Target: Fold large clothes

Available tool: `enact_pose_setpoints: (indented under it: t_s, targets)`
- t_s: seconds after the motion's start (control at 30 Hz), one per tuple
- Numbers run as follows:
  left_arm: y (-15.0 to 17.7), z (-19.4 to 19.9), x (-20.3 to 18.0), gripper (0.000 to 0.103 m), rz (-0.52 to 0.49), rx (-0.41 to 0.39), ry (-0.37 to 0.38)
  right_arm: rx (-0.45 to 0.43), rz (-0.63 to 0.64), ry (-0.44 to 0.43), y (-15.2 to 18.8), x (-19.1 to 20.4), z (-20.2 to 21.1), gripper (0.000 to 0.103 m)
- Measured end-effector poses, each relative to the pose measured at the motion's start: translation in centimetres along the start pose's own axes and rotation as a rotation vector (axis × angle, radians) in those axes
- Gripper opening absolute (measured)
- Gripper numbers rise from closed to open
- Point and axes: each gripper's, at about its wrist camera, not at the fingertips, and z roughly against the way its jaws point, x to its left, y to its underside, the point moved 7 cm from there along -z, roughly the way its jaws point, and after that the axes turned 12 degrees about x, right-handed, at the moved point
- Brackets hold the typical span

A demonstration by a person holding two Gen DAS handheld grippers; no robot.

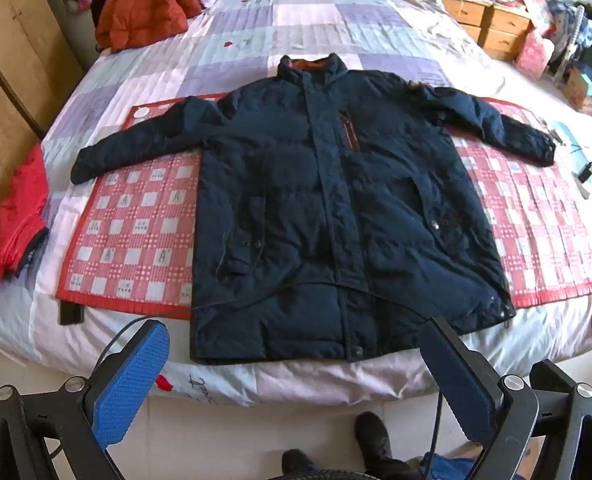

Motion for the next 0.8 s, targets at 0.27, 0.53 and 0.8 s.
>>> enact_pose_setpoints:
  t_s: [0.27, 0.53, 0.8]
  targets:
    - [0.1, 0.2, -0.2, 0.103, -0.01, -0.004, 0.004, 0.0, -0.009, 0.004, 0.2, 0.4, 0.3, 0.103]
    - [0.3, 0.0, 1.1, 0.103, -0.037, -0.015, 0.013, -0.005, -0.036, 0.015, 1.0, 1.6, 0.7, 0.103]
    - [0.5, -0.3, 2.7, 0.103, -0.072, -0.007, 0.026, -0.008, -0.068, 0.027, 1.3, 2.9, 0.3, 0.103]
